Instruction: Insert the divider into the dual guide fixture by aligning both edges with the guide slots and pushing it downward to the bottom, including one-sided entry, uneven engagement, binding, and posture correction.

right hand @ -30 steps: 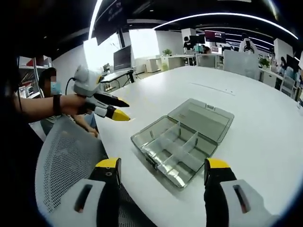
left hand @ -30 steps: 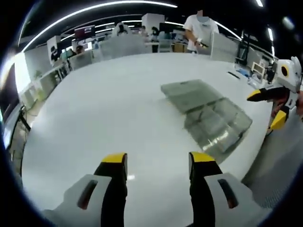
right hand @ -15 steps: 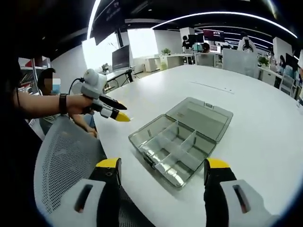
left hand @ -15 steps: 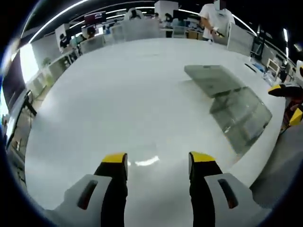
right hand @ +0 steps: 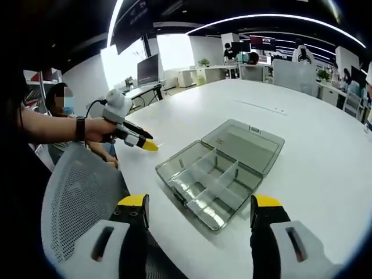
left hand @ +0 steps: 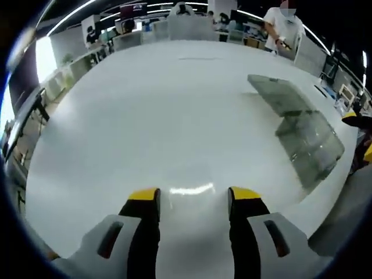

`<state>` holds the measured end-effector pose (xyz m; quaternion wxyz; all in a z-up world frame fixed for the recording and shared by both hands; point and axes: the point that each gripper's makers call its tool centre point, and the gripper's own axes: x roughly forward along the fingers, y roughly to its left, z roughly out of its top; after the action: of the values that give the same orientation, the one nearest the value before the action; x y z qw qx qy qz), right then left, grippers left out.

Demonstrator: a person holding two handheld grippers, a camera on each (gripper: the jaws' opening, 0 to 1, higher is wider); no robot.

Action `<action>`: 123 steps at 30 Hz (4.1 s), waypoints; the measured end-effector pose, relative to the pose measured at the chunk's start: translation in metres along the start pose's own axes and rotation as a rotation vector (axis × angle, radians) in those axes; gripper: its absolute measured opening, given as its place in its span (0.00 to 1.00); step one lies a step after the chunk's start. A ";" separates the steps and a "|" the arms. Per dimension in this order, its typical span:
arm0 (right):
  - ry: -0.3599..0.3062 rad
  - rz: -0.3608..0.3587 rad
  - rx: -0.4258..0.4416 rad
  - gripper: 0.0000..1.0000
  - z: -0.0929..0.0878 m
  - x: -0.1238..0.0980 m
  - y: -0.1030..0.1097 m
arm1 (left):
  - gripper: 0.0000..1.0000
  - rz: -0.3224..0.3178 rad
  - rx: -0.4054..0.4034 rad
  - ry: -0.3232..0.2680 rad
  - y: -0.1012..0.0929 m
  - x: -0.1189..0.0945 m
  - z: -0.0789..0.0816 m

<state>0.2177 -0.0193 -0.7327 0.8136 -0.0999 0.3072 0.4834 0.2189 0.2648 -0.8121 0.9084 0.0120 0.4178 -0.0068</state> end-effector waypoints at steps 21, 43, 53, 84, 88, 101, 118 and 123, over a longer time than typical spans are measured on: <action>-0.012 -0.014 0.015 0.69 0.000 -0.005 -0.002 | 0.30 -0.052 0.063 -0.002 -0.017 0.003 0.007; -0.022 0.006 0.010 0.69 0.007 0.000 0.003 | 0.09 -0.148 0.132 -0.030 -0.047 -0.013 0.022; -0.013 0.016 -0.001 0.68 0.006 0.000 0.006 | 0.20 -0.308 0.293 -0.003 -0.087 -0.012 0.006; -0.016 0.012 0.008 0.68 0.006 -0.001 0.005 | 0.42 -0.431 0.519 0.058 -0.119 -0.014 -0.017; -0.015 0.010 0.012 0.68 0.005 -0.002 0.004 | 0.39 -0.418 0.528 0.053 -0.116 -0.012 -0.014; -0.021 0.012 0.012 0.68 0.008 -0.001 0.005 | 0.32 -0.412 0.524 0.052 -0.117 -0.012 -0.012; -0.017 0.013 0.007 0.68 0.007 -0.002 0.005 | 0.30 -0.397 0.454 0.028 -0.113 -0.014 -0.002; -0.019 0.018 0.002 0.68 0.010 0.000 0.006 | 0.30 -0.391 0.445 0.007 -0.112 -0.017 0.004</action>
<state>0.2161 -0.0117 -0.7243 0.8122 -0.0918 0.3008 0.4913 0.2087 0.1530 -0.7984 0.8635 0.1302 0.4036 -0.2729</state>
